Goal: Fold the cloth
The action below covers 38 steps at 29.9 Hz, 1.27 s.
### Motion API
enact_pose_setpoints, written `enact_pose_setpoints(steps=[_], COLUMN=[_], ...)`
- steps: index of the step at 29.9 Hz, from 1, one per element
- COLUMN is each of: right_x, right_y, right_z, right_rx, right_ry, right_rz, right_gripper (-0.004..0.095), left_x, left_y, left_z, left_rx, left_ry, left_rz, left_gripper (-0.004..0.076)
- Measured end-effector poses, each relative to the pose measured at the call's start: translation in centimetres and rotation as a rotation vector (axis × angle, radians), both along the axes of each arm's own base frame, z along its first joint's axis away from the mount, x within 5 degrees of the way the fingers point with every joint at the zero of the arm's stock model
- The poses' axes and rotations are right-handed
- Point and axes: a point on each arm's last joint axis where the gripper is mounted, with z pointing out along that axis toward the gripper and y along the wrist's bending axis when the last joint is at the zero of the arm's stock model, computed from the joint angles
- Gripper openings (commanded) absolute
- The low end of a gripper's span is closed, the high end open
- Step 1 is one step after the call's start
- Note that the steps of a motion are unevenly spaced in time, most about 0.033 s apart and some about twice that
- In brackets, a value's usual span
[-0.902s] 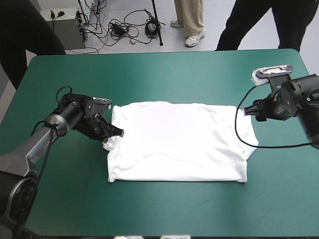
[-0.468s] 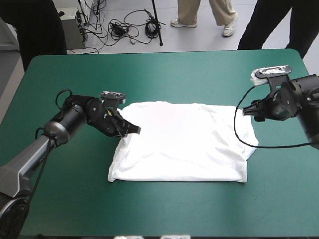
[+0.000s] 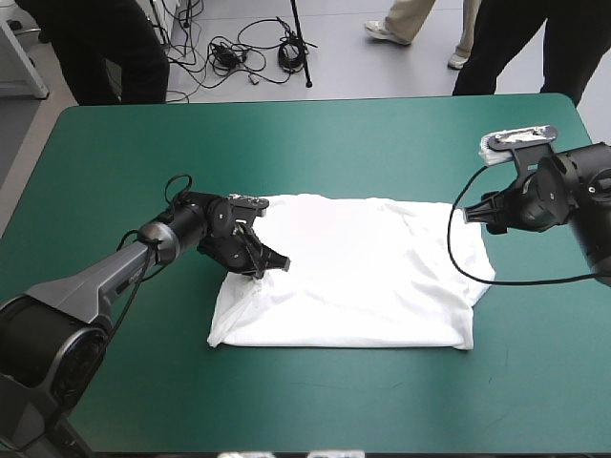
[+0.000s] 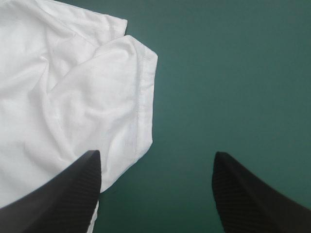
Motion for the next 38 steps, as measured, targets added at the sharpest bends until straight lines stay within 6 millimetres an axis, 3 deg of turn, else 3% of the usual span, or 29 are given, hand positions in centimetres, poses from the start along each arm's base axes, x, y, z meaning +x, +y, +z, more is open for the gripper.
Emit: enact_pose_setpoints(steps=[2,6,10,21,24,32,38], right_x=[0.0,0.2,0.3,0.6,0.8,2.9,4.8], right_y=[0.0,0.0,0.1,-0.3,-0.5,0.2,0.3], right_z=[0.0,0.1,0.2,-0.3,-2.5,-11.3,-14.9], right_rx=[0.000,0.006,0.014,-0.021,-0.051,-0.050,-0.015], right_ry=[-0.003,-0.024,-0.046,-0.059,-0.011,0.181,0.245], right_rz=[0.001,-0.004,-0.011,-0.029,-0.043,-0.052,-0.071], right_gripper=[0.0621,0.0621,0.0621,0.0622,0.0622,0.0621,0.0621], left_x=[0.0,0.0,-0.5,-2.8,-4.1,-7.9,-8.6], left_y=[0.0,-0.1,-0.2,0.6,1.1,2.5,2.8], left_z=[0.0,0.5,2.0,7.1,9.6,16.9,18.6], left_rx=[0.003,0.007,-0.012,-0.052,-0.080,-0.194,-0.213], left_ry=[0.001,0.019,0.014,-0.035,-0.064,-0.257,-0.303], left_rz=[-0.013,-0.041,-0.064,-0.097,-0.107,-0.119,-0.117], left_gripper=[0.0107,0.0335,0.0519,0.0529,0.0529,0.0529,0.0529])
